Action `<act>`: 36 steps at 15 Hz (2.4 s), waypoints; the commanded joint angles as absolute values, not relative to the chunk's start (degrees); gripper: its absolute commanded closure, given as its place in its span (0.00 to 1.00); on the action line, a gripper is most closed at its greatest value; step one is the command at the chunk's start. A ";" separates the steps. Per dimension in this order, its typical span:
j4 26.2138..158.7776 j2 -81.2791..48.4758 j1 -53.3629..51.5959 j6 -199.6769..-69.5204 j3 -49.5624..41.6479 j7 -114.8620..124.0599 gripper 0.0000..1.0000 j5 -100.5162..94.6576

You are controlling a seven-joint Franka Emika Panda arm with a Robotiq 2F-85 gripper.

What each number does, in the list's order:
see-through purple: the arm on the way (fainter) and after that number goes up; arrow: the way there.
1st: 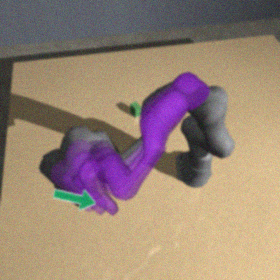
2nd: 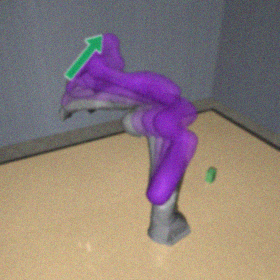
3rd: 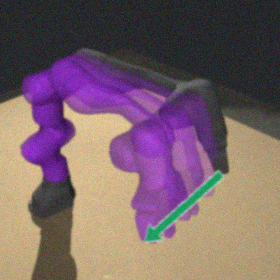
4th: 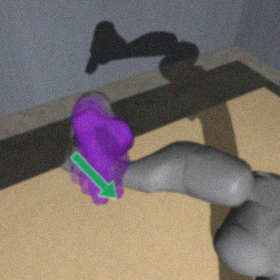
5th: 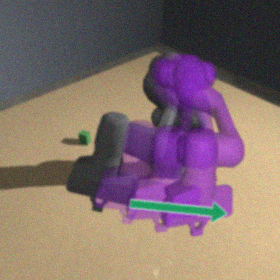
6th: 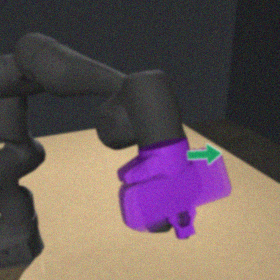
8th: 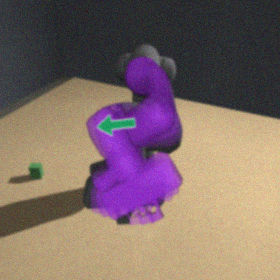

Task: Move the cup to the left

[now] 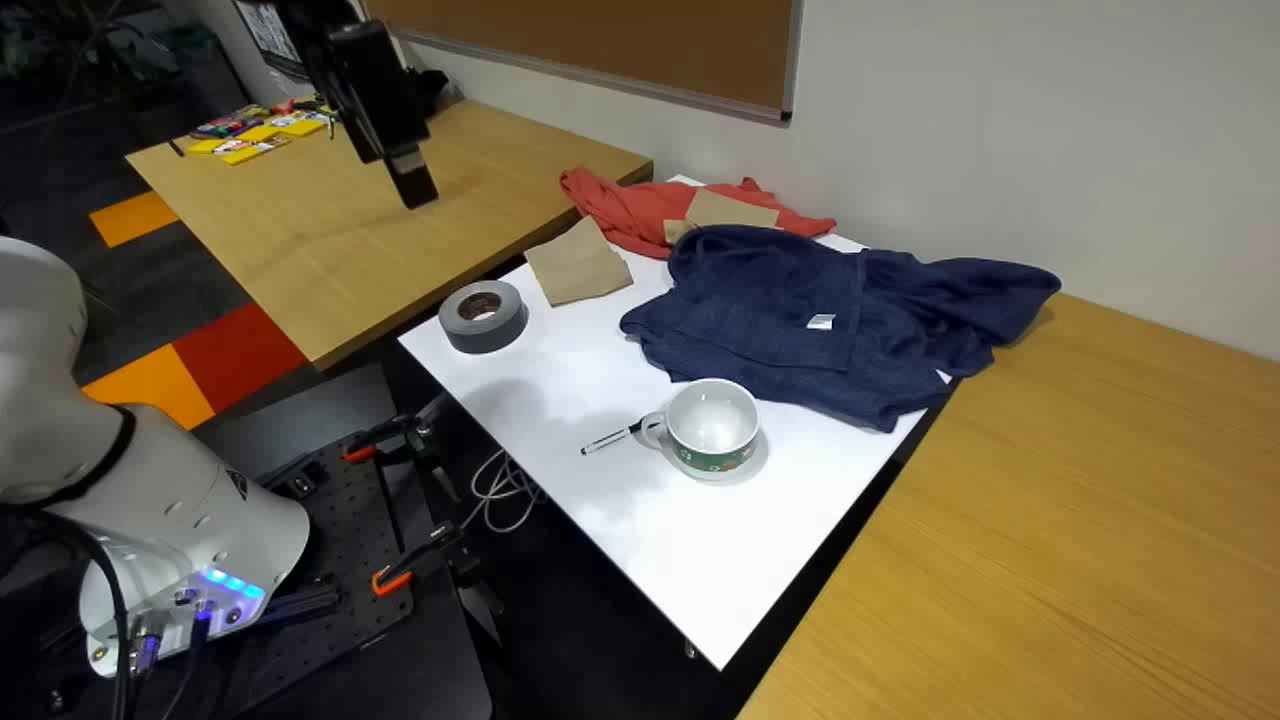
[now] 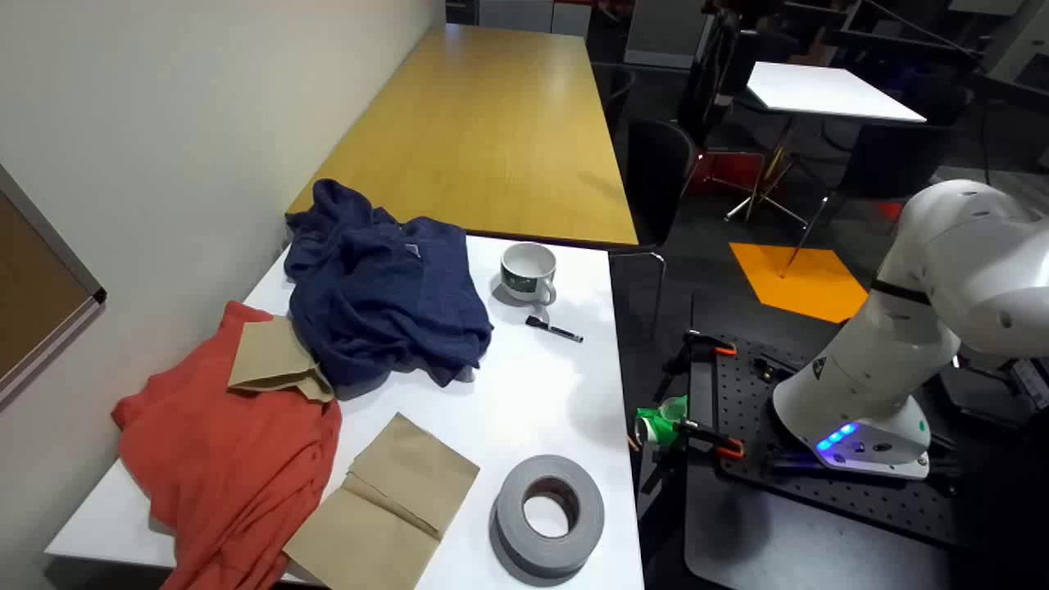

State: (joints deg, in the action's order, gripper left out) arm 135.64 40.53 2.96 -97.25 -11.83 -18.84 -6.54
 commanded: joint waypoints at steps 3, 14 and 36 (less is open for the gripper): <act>135.47 40.46 3.03 -97.10 -11.75 -18.89 0.00 -6.47; 136.85 32.22 0.98 -106.51 -11.07 -17.76 0.00 -3.42; 137.20 -4.08 2.72 -142.65 -5.48 -5.78 0.00 1.69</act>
